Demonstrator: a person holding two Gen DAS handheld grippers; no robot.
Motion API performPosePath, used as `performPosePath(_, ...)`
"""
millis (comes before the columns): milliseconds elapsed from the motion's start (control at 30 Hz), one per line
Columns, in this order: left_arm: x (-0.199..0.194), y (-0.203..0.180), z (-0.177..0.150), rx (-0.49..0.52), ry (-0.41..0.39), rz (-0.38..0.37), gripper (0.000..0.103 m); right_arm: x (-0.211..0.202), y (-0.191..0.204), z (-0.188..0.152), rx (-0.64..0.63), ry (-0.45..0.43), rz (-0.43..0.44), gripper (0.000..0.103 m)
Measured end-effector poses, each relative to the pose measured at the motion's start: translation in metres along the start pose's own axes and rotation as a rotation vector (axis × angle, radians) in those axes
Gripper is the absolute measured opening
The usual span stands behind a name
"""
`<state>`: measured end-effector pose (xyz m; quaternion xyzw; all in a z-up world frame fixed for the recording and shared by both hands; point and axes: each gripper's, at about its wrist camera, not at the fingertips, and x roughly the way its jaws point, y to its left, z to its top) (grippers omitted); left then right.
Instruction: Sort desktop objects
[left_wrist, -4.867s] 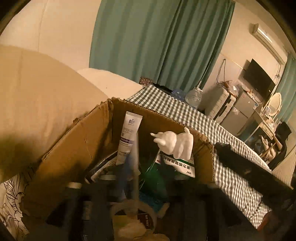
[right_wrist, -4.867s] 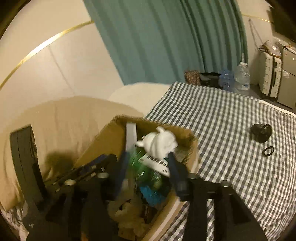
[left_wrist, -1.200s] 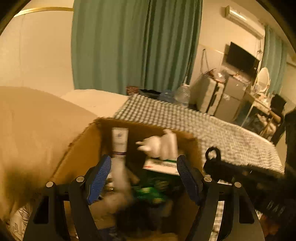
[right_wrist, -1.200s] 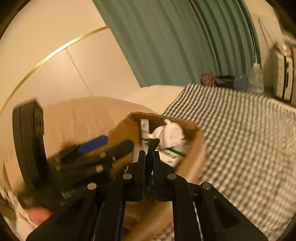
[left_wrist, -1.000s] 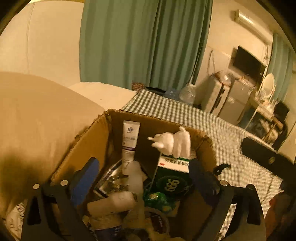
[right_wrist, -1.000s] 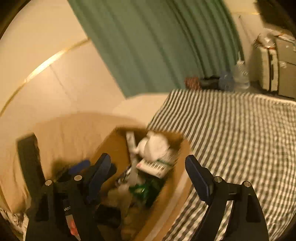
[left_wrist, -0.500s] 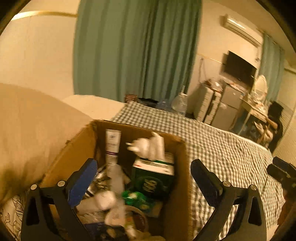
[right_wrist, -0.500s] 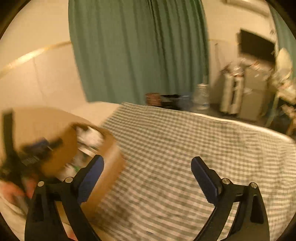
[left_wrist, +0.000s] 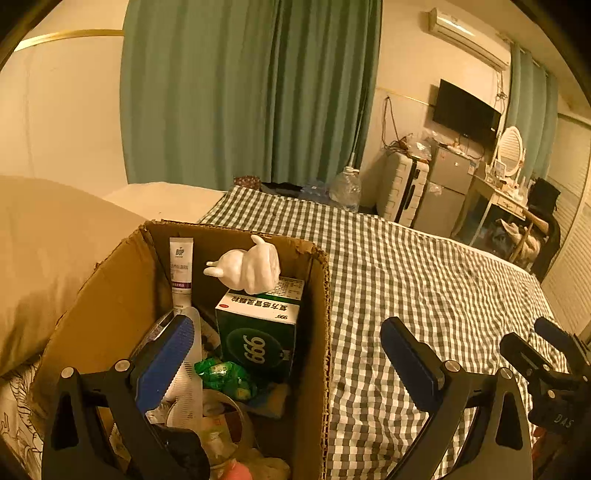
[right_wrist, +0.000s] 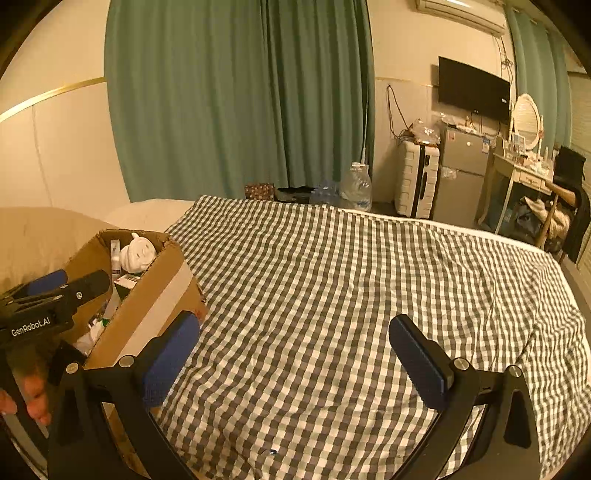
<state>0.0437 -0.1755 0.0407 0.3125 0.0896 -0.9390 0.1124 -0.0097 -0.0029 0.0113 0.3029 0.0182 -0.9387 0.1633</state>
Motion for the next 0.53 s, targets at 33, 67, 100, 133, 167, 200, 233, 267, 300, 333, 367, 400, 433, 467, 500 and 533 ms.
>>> performPosePath(33, 0.0, 0.001, 0.0, 0.0, 0.0, 0.002, 0.103, 0.002, 0.0, 0.0, 0.008, 0.003, 0.0, 0.103)
performPosePath(67, 0.0, 0.001, -0.001, 0.004, 0.0, -0.001, 0.103, 0.002, 0.0, 0.0, 0.014, 0.003, 0.001, 0.103)
performPosePath(100, 0.0, 0.001, -0.001, 0.008, 0.0, 0.0, 0.103, 0.003, -0.001, 0.0, 0.017, 0.003, 0.003, 0.103)
performPosePath(133, -0.001, 0.0, -0.001, 0.013, -0.003, 0.002, 0.103, 0.003, 0.0, 0.0, 0.015, 0.003, 0.004, 0.103)
performPosePath(167, -0.001, -0.002, -0.002, 0.019, -0.006, 0.007, 0.103, 0.004, 0.002, 0.0, 0.012, 0.004, 0.002, 0.103)
performPosePath(200, -0.001, -0.003, -0.002, 0.026, -0.006, 0.01, 0.103, 0.004, 0.003, -0.001, 0.007, 0.006, 0.0, 0.103)
performPosePath(233, -0.001, -0.004, -0.003, 0.029, -0.006, 0.007, 0.103, 0.005, 0.004, -0.001, 0.001, 0.009, -0.002, 0.103)
performPosePath(267, -0.001, -0.004, -0.003, 0.029, -0.007, 0.006, 0.103, 0.005, 0.004, -0.003, -0.003, 0.01, -0.004, 0.103)
performPosePath(300, -0.002, -0.004, -0.003, 0.029, -0.011, 0.009, 0.103, 0.005, 0.004, -0.004, -0.006, 0.011, -0.004, 0.103)
performPosePath(333, -0.003, -0.004, -0.004, 0.028, -0.015, 0.015, 0.103, 0.006, 0.006, -0.005, -0.014, 0.018, -0.004, 0.103)
performPosePath(367, -0.003, -0.004, -0.004, 0.029, -0.01, 0.022, 0.103, 0.007, 0.007, -0.006, -0.016, 0.021, -0.006, 0.103)
performPosePath(400, -0.002, -0.003, -0.005, 0.031, -0.004, 0.027, 0.103, 0.008, 0.008, -0.007, -0.022, 0.026, -0.007, 0.103)
performPosePath(433, -0.002, -0.003, -0.005, 0.034, -0.002, 0.029, 0.103, 0.009, 0.011, -0.008, -0.024, 0.03, -0.006, 0.103)
performPosePath(467, -0.003, -0.003, -0.005, 0.037, -0.006, 0.036, 0.103, 0.01, 0.011, -0.008, -0.027, 0.033, -0.004, 0.103)
performPosePath(500, -0.002, -0.003, -0.004, 0.039, -0.009, 0.036, 0.103, 0.01, 0.012, -0.009, -0.029, 0.034, -0.004, 0.102)
performPosePath(533, -0.003, -0.003, -0.004, 0.04, -0.011, 0.03, 0.103, 0.01, 0.013, -0.009, -0.032, 0.036, -0.003, 0.103)
